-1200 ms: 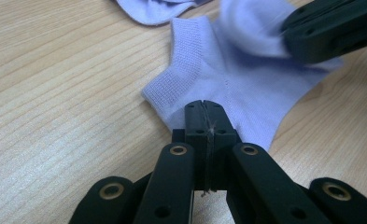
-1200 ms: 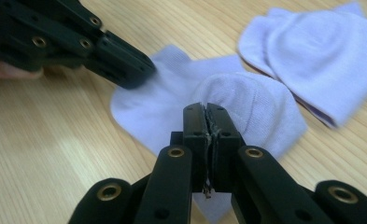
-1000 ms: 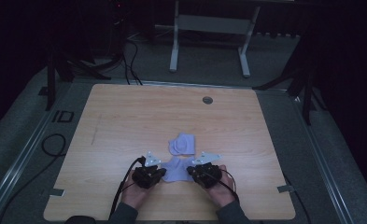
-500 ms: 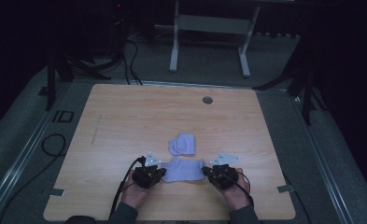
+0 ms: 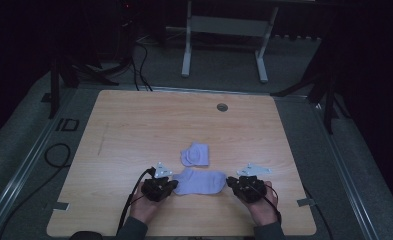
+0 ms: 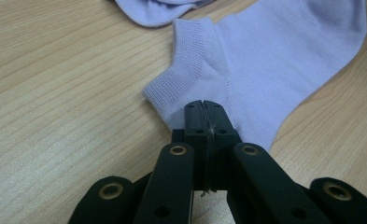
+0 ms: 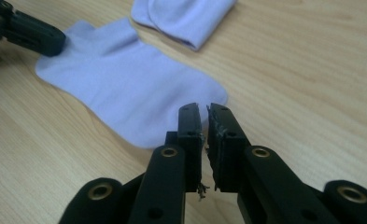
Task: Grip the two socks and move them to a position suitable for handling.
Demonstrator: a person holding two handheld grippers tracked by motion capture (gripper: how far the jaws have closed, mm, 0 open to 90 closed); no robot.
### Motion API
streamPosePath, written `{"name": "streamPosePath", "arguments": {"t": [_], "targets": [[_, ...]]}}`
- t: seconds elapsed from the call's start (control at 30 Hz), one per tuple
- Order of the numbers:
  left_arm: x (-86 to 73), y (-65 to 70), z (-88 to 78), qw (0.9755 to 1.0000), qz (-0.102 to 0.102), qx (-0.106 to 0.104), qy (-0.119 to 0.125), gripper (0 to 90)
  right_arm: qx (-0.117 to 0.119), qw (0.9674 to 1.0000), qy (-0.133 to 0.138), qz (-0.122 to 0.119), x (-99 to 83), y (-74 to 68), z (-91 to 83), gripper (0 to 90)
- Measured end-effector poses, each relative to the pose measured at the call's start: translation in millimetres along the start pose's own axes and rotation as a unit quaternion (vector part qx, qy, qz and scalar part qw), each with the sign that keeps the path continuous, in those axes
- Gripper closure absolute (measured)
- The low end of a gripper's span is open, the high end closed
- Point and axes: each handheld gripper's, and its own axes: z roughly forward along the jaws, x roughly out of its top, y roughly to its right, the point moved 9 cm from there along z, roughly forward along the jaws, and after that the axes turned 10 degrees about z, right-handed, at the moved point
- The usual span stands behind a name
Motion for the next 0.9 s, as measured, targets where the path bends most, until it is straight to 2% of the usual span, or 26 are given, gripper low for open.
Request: {"name": "streamPosePath", "arguments": {"t": [0.1,0.27,0.37,0.4,0.5,0.9], "targets": [[0.4,0.3,0.0,1.0000,0.005,0.002,0.002,88.6,0.000,0.9999,0.006,-0.011,8.0,-2.0,-0.7,79.3],[1.1,-0.7,-1.7,1.0000,0.006,0.006,0.004,86.0,0.000,0.9995,0.017,-0.027,23.5,-6.7,0.6,69.8],[1.4,-1.7,-3.1,0.9999,0.008,0.007,0.005,84.5,0.000,0.9994,0.019,-0.029,26.6,-7.9,1.4,68.0],[4.2,-3.7,-6.9,0.9998,0.014,0.011,0.014,83.3,0.000,0.9991,0.023,-0.037,35.6,-10.6,4.4,63.0],[7.6,-8.2,-11.4,0.9995,0.015,0.017,0.023,82.5,0.001,0.9991,0.027,-0.034,42.0,-11.3,9.9,59.6],[6.2,-31.2,-24.0,0.9984,-0.016,0.042,0.034,81.9,0.004,0.9993,0.015,-0.033,36.1,-13.5,19.3,53.8]]}}
